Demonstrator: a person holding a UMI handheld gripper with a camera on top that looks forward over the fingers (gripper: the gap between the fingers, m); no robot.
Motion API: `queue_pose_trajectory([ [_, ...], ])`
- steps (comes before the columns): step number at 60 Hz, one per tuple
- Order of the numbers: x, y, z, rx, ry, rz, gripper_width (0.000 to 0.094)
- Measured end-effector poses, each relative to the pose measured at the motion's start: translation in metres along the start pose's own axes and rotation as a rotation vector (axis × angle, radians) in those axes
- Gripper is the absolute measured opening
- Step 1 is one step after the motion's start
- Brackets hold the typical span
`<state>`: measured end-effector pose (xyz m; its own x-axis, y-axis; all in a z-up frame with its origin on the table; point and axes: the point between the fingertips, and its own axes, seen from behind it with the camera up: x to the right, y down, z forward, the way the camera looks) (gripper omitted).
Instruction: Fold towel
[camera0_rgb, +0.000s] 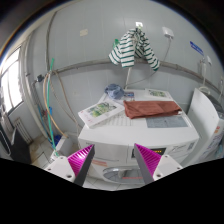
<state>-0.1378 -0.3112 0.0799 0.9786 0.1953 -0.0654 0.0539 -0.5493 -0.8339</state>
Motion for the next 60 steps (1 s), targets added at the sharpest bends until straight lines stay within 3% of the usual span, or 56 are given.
queue_pose_trajectory([
  [19, 0.032, -0.074, 0.127, 0.052, 0.019, -0.088, 0.0834],
  [35, 0.072, -0.117, 0.265, 0.013, -0.006, -0.106, 0.0779],
  [41, 0.078, -0.117, 0.294, -0.026, -0.026, -0.119, 0.0631],
  [42, 0.078, -0.115, 0.298, -0.031, -0.028, -0.122, 0.0642],
  [45, 0.084, -0.109, 0.307, -0.055, -0.024, -0.130, 0.0474],
  [46, 0.081, -0.106, 0.307, -0.069, -0.034, -0.131, 0.0505],
  [47, 0.078, -0.110, 0.307, -0.054, -0.048, -0.117, 0.0428],
  [49, 0.080, -0.106, 0.308, -0.064, -0.053, -0.100, 0.0380],
  [50, 0.081, -0.102, 0.308, -0.081, -0.045, -0.094, 0.0298],
  [51, 0.086, -0.100, 0.308, -0.090, -0.031, -0.097, 0.0307],
  [53, 0.093, -0.106, 0.310, -0.062, -0.009, -0.110, 0.0131],
  [54, 0.095, -0.105, 0.310, -0.059, -0.002, -0.110, 0.0098],
  [60, 0.095, -0.104, 0.311, -0.046, 0.000, -0.103, 0.0042],
])
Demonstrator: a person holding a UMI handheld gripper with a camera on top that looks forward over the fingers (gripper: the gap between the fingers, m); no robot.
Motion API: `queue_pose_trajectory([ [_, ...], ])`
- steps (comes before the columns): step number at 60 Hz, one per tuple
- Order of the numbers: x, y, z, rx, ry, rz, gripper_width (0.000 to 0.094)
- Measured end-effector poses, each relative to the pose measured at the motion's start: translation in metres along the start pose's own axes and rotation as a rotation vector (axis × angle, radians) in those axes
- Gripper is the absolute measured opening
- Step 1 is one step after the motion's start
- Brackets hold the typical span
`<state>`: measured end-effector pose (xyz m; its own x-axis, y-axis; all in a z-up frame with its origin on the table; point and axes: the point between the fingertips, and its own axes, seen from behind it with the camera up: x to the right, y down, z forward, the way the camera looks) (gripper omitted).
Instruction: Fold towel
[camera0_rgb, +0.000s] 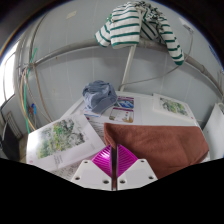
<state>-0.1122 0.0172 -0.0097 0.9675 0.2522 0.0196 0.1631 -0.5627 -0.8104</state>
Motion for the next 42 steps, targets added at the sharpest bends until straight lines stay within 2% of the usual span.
queue_pose_trajectory([
  [12, -0.003, -0.008, -0.005, 0.010, -0.036, -0.032, 0.0014],
  [18, 0.018, -0.042, -0.027, 0.089, -0.042, 0.006, 0.0014],
  [25, 0.087, -0.082, -0.053, 0.171, 0.025, 0.045, 0.0013],
  [32, 0.184, -0.100, -0.077, 0.231, 0.159, 0.070, 0.0013],
  [36, 0.238, -0.088, -0.075, 0.213, 0.234, 0.085, 0.0013],
  [42, 0.297, -0.048, -0.057, 0.119, 0.305, 0.111, 0.0014],
])
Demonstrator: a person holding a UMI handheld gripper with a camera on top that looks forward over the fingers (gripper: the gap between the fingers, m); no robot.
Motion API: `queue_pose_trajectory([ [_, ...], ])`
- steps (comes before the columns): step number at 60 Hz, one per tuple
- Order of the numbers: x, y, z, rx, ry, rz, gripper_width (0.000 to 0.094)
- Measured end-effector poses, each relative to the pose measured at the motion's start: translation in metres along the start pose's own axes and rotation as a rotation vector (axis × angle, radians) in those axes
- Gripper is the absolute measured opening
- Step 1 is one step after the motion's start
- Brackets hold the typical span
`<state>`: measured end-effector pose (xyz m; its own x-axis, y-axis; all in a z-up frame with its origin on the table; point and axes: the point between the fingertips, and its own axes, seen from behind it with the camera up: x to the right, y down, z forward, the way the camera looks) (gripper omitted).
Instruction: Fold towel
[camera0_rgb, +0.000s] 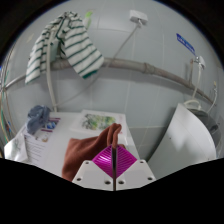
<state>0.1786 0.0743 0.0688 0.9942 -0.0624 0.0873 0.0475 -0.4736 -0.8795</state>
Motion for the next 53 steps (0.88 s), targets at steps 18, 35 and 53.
queue_pose_trajectory([
  [18, 0.033, 0.059, 0.033, -0.104, 0.049, 0.003, 0.0041],
  [35, 0.039, 0.064, -0.051, -0.130, 0.123, 0.076, 0.0825],
  [53, -0.057, 0.093, -0.215, -0.110, -0.042, 0.149, 0.0850],
])
